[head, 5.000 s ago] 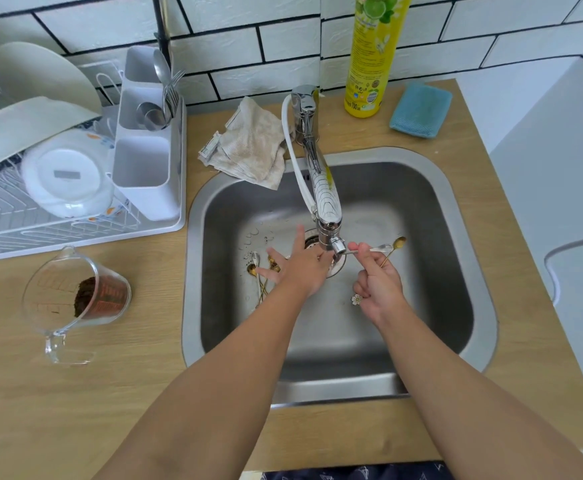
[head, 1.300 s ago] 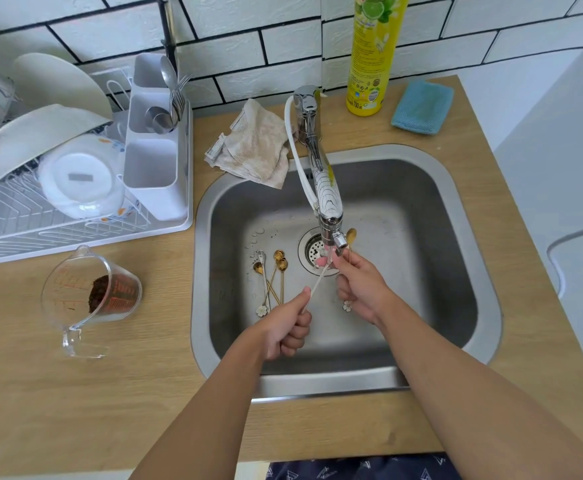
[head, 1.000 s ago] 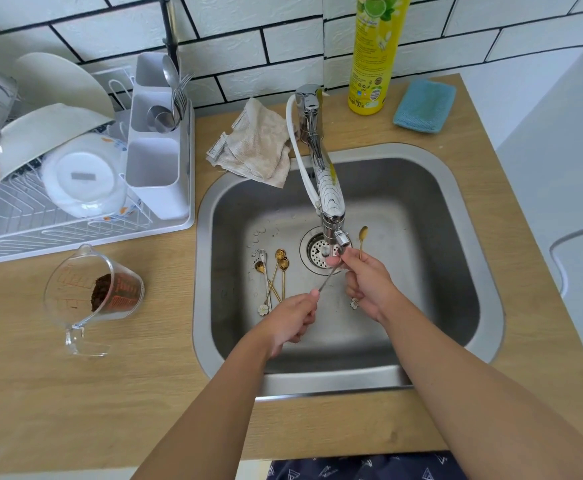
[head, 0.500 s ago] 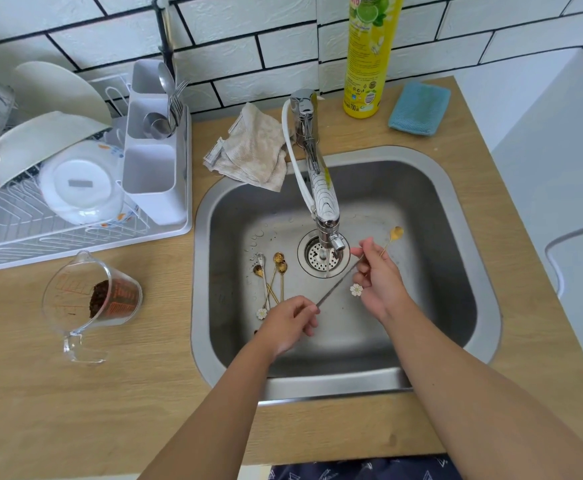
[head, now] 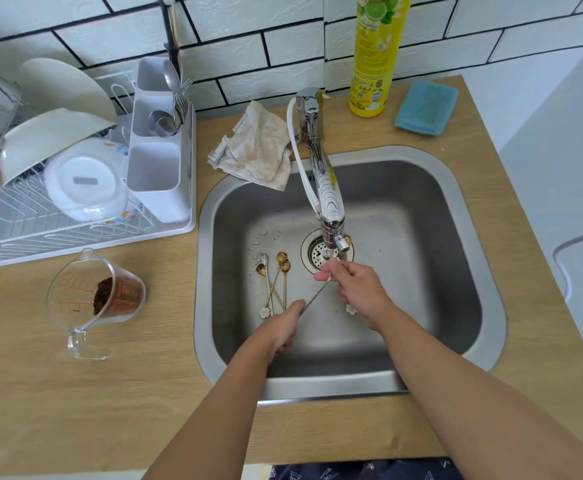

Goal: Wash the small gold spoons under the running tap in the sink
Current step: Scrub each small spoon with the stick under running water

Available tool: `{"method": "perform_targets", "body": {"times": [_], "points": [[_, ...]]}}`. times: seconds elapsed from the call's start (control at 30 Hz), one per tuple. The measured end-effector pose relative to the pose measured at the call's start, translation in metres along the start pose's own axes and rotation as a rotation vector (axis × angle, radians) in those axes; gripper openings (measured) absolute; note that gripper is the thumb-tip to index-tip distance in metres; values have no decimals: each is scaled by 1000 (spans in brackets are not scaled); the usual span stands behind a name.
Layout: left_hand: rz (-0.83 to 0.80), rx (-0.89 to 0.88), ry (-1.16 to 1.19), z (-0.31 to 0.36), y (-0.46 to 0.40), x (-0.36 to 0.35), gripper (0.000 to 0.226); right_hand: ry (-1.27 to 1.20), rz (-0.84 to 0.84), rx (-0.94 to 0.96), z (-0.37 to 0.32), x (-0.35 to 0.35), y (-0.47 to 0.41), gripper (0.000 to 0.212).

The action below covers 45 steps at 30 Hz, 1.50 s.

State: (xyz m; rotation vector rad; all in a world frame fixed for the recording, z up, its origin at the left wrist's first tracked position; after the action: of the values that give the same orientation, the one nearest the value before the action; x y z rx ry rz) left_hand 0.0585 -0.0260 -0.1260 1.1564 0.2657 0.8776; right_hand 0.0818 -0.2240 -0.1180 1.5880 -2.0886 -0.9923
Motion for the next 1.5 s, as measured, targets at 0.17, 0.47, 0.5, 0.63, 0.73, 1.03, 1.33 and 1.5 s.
{"method": "perform_targets", "body": {"times": [0.17,0.47,0.5,0.63,0.73,1.03,1.33,1.5], "points": [[50,-11,-50,-4,-7,6,73,134,28,19,3,0,0,16],[65,-16,-9,-7,-14,9,58,203,103,142,-11,7,3,22],[69,-13,-8,-7,-13,10,58,198,83,138,-11,5,2,20],[63,-3,35,-7,-13,7,74,157,89,136,-11,8,3,16],[39,-7,49,-4,-14,2,88,131,93,102,-11,8,5,27],[144,-499,26,50,-12,4,38,-267,232,102,-24,38,13,15],[81,-503,41,106,-33,-13,37,-391,283,144,-26,53,15,13],[124,-539,-123,127,-35,-16,53,-463,293,127,-23,58,14,9]]}}
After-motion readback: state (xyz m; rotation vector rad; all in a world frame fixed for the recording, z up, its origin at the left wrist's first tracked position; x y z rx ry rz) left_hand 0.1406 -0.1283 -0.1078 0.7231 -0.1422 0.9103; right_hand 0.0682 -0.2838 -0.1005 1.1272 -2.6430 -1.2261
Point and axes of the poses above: each hand's wrist, its own y-axis away from the middle knuckle, its own x-axis out of the back of the hand, z = x × y, the point moved 10 cm from there along -y, towards the middle knuckle, and after that the axes turned 9 degrees about -x, right-handed, at the moved point
